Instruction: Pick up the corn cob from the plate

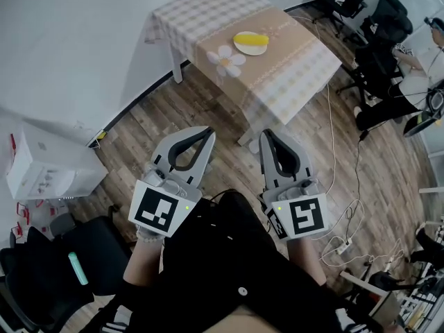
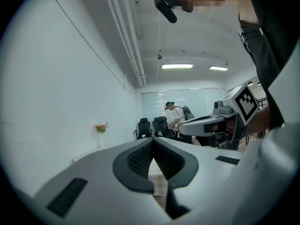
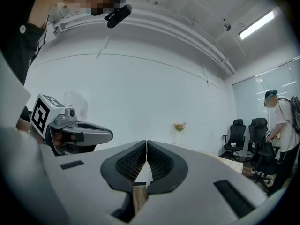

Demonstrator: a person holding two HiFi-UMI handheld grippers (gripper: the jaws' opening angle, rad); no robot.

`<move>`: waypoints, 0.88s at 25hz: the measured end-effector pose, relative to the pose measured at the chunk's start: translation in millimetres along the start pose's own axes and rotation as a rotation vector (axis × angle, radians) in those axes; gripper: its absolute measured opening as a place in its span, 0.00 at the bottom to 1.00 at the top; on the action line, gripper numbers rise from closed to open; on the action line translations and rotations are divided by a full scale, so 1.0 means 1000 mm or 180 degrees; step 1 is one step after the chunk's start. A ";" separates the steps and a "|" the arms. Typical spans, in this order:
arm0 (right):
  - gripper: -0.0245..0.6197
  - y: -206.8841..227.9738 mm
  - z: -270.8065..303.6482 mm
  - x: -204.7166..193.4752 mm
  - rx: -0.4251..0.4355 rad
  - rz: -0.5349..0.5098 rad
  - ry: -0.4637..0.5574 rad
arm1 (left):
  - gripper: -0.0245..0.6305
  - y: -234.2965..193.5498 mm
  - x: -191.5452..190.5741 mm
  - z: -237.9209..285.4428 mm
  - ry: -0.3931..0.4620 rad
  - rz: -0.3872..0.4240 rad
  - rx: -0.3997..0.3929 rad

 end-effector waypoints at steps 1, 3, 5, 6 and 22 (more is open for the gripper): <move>0.10 -0.003 0.000 -0.001 -0.0011 -0.0004 -0.0003 | 0.06 0.000 -0.002 -0.003 -0.0011 -0.0013 -0.0003; 0.10 -0.008 -0.001 -0.001 -0.0030 -0.0016 -0.0003 | 0.06 -0.002 -0.005 -0.007 -0.0015 -0.0044 -0.0008; 0.10 -0.012 -0.001 -0.002 -0.0041 -0.0031 -0.0015 | 0.06 -0.003 -0.006 -0.009 0.0011 -0.0067 -0.0017; 0.10 -0.013 -0.002 -0.003 -0.0046 -0.0035 -0.0026 | 0.06 -0.003 -0.006 -0.010 0.0020 -0.0072 -0.0021; 0.10 0.014 0.030 -0.006 -0.0080 0.0015 -0.0022 | 0.06 -0.026 -0.008 0.020 -0.0018 -0.0001 0.0002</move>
Point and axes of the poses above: the fingertips, and each gripper's own axes: z forward along the fingers, y to its right, x out of its top, the point moved 3 cm from there along -z, backward along the fingers, and after that the axes turned 1 degree about -y, right-handed, at the moved point
